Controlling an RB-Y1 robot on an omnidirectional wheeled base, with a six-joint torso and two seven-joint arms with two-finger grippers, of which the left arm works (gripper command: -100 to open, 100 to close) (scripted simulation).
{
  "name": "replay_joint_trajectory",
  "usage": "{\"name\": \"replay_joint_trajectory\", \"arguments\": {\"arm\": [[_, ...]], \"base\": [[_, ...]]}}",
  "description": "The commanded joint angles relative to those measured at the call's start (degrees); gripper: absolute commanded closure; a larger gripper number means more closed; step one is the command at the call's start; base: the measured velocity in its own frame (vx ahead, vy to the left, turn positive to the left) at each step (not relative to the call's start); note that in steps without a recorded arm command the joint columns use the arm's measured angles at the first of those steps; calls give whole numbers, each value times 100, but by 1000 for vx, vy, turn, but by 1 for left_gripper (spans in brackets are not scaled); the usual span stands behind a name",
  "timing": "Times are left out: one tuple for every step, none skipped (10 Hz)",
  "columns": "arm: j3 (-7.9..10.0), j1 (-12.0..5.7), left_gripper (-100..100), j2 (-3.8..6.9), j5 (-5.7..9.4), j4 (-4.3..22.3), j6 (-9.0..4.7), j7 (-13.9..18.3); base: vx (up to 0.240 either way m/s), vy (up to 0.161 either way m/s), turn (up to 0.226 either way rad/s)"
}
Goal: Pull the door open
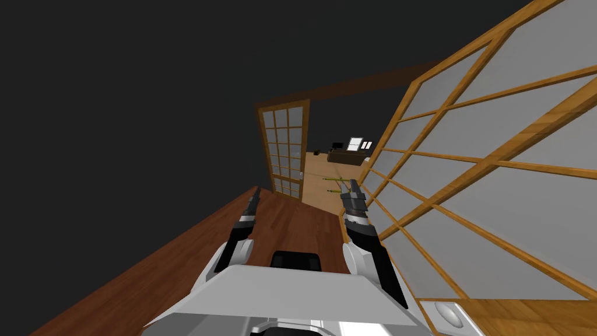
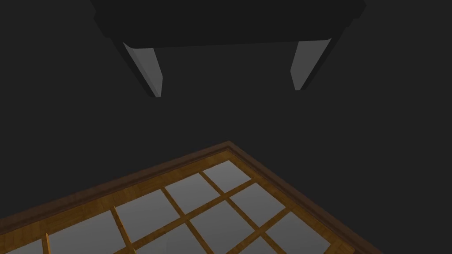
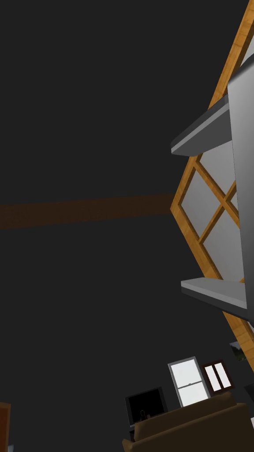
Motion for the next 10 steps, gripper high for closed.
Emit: {"name": "replay_joint_trajectory", "arguments": {"arm": [[44, -70, -100, 32, -43, 219, -61, -193], [72, -109, -100, 51, -69, 350, -99, -305], [99, -147, -100, 70, -95, 481, -137, -417], [126, -185, -100, 89, -121, 612, -176, -530], [154, -225, -100, 107, -148, 747, -215, -645], [183, -266, -100, 122, -175, 886, -256, -764], [212, -306, -100, 137, -203, 1026, -297, -883], [241, -347, -100, 153, -231, 1165, -337, -1003], [270, -388, -100, 168, -259, 1304, -378, -1122], [300, -429, -100, 182, -287, 1446, -420, -1243]], "base": [[91, -21, -80], [88, -22, -89], [97, -36, -83], [105, -36, -83], [105, -21, -93], [105, -21, -119], [116, -37, -102], [116, -37, -78], [103, -32, -102], [108, -21, -103]]}}
